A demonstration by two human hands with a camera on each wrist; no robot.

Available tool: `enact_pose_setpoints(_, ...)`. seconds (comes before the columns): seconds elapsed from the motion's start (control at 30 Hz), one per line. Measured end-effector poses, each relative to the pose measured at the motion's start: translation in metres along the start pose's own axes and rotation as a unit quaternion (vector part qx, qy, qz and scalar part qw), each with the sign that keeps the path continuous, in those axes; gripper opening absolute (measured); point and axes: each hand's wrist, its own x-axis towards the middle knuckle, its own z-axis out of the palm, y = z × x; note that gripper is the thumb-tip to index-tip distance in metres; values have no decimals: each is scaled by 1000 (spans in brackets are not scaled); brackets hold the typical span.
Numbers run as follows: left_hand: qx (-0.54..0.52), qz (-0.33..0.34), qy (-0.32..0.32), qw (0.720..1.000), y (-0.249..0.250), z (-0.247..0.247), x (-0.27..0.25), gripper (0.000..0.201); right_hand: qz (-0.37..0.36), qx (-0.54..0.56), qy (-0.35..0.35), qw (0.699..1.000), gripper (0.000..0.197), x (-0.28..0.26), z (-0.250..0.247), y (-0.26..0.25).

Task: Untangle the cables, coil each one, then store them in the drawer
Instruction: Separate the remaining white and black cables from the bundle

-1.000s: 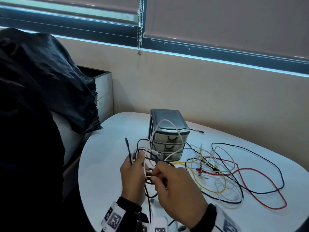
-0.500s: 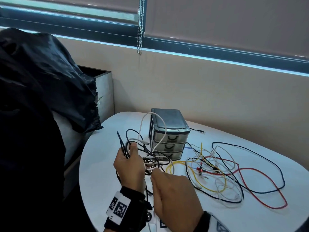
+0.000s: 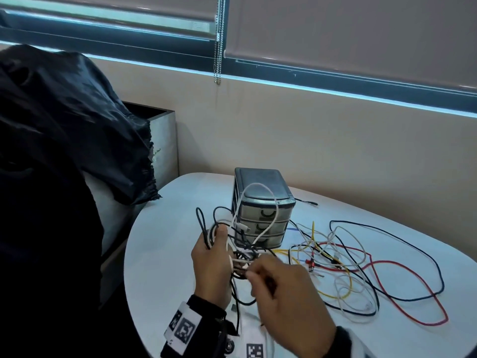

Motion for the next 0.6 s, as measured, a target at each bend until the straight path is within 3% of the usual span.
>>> enact_pose_setpoints(0.2, 7, 39, -61, 997, 20, 10, -13, 41, 55, 134, 21, 989, 15, 7, -22, 1)
enact_pose_setpoints(0.37, 47, 63, -134, 988, 28, 15, -28, 28, 68, 164, 133, 975, 26, 28, -37, -2)
enact_pose_setpoints(0.5, 99, 67, -235, 965, 32, 13, -38, 15, 121, 187, 93, 970, 28, 50, -45, -1)
enact_pose_setpoints(0.6, 92, 43, -269, 958, 34, 10, -39, 25, 158, 251, 75, 952, 25, 59, -50, 4)
